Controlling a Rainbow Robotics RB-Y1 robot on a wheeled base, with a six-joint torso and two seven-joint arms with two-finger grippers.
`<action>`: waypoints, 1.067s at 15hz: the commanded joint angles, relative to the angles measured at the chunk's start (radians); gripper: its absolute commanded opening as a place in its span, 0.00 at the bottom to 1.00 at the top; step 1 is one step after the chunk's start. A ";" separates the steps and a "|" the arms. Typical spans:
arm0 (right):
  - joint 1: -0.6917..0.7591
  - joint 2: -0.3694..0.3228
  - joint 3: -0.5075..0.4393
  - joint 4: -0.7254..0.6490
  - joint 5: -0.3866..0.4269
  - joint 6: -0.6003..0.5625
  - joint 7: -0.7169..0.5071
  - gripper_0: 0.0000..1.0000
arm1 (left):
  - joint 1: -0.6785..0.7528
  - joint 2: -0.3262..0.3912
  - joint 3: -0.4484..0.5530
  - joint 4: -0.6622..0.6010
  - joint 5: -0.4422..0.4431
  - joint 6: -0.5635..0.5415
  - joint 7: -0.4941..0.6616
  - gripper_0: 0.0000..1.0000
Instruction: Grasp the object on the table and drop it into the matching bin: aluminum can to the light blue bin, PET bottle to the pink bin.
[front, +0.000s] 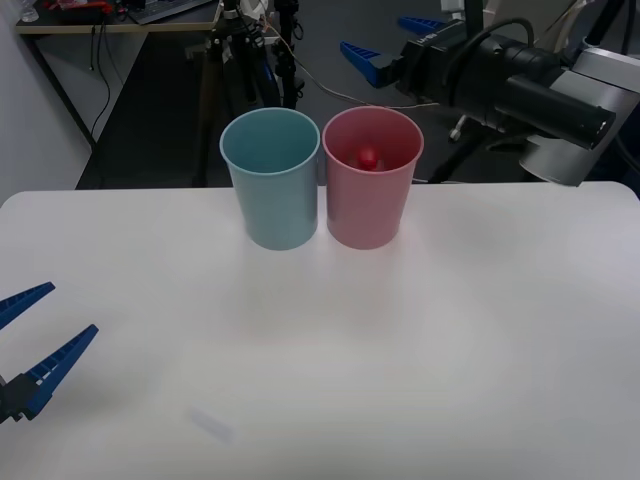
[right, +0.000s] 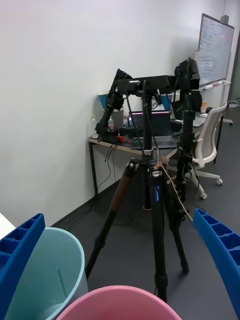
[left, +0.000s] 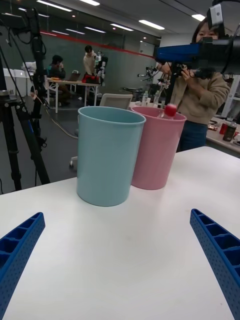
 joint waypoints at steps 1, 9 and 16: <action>-0.001 0.000 0.000 -0.005 0.004 0.000 0.006 1.00 | 0.000 0.000 0.000 0.000 0.000 0.000 0.000 1.00; 0.031 -0.052 -0.038 -0.103 0.006 -0.007 0.004 1.00 | 0.000 0.000 0.000 0.000 0.000 0.000 0.000 1.00; 0.266 -0.225 -0.216 -0.376 0.023 -0.001 0.000 1.00 | 0.000 0.000 0.000 0.000 0.000 0.000 0.000 1.00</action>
